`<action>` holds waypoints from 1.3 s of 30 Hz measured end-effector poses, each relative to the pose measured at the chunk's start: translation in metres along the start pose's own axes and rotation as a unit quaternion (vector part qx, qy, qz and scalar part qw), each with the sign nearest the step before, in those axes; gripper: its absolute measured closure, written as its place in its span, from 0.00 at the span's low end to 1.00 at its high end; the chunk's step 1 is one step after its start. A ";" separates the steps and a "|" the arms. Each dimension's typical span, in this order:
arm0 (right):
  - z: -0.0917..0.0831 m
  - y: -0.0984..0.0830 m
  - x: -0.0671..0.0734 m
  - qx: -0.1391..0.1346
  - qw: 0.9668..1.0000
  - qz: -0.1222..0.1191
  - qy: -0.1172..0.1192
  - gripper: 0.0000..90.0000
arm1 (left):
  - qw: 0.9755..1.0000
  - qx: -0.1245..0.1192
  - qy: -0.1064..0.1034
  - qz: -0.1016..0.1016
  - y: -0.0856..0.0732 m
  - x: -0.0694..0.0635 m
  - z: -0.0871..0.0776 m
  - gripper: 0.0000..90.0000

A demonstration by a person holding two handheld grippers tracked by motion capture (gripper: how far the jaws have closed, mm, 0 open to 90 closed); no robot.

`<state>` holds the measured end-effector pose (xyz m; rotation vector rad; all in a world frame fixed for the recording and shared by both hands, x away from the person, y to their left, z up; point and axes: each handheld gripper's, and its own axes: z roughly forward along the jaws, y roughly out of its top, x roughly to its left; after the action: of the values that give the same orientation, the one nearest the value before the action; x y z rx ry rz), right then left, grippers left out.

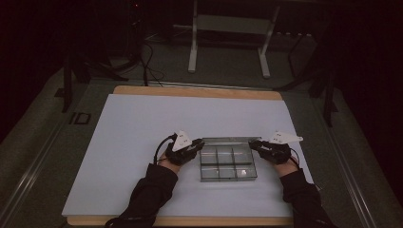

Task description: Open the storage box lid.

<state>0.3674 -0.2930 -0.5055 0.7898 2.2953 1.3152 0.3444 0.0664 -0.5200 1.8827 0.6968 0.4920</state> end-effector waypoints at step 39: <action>0.014 0.005 0.000 -0.002 0.997 0.059 -0.057 0.90 | 0.996 -0.023 0.059 -0.063 0.002 0.004 0.020 0.88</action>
<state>0.3772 -0.2821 -0.5074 0.9863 2.1855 1.2900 0.3602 0.0543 -0.5259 1.7645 0.8697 0.5362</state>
